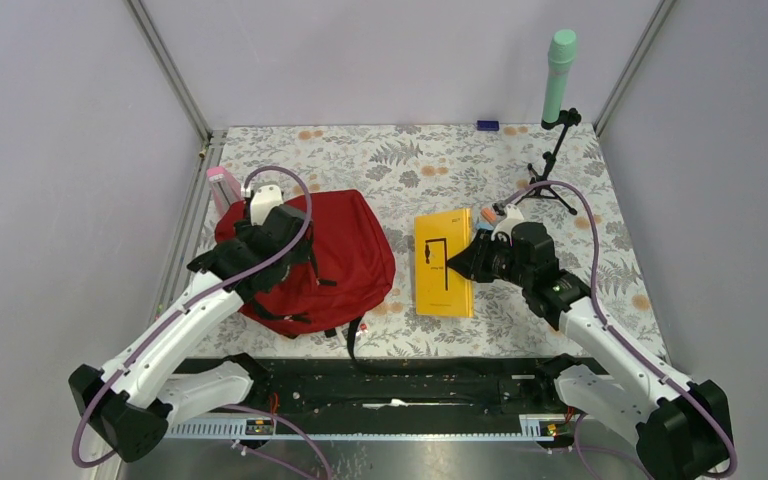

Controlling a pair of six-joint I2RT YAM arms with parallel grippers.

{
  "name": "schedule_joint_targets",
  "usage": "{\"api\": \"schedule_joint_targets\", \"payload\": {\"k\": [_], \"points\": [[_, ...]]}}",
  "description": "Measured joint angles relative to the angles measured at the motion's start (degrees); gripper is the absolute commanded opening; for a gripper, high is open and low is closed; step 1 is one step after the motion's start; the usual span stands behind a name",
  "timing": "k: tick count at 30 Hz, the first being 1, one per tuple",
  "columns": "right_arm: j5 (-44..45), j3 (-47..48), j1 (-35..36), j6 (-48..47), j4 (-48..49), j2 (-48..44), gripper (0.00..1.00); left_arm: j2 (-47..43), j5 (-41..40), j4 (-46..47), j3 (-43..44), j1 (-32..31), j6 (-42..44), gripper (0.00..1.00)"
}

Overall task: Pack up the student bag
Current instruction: Adjust the student bag at the center of the board.

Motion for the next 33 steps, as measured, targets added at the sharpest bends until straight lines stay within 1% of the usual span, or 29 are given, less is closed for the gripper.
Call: {"api": "schedule_joint_targets", "payload": {"k": [4,7,9,14,21,23,26,28,31,33], "points": [[-0.07,0.0,0.0,0.0,0.33,0.96,0.0,-2.43,-0.44,-2.58,0.0,-0.04,-0.74,0.7],[-0.44,0.0,0.0,0.0,0.42,1.44,0.0,-3.69,-0.83,-4.55,0.0,-0.09,-1.4,0.74],[-0.48,0.0,0.0,0.02,0.68,1.84,0.0,-4.57,-1.18,-5.57,0.02,-0.11,-1.73,0.75],[-0.96,0.0,0.0,0.02,0.79,2.82,0.0,-5.73,-2.73,-8.28,0.92,-0.11,-1.73,0.72],[-1.77,0.0,0.0,0.02,1.14,3.21,0.0,-6.67,-5.16,-11.08,2.93,-0.17,-2.16,0.72],[-1.9,0.0,0.0,0.02,1.51,3.52,0.0,-7.06,-5.73,-11.82,3.61,-0.17,-2.27,0.71],[-1.92,0.0,0.0,0.02,1.79,3.89,0.0,-7.54,-6.08,-12.26,4.26,-0.17,-2.34,0.65],[-1.92,0.0,0.0,0.02,1.9,4.0,0.0,-7.78,-6.08,-12.41,4.31,-0.17,-2.36,0.58],[-1.95,0.0,0.0,0.02,2.05,4.11,0.0,-7.98,-6.08,-12.59,4.31,-0.17,-2.62,0.46],[-1.95,0.0,0.0,0.02,2.03,4.22,0.0,-8.13,-6.08,-12.59,4.31,-0.17,-2.8,0.32]]}}
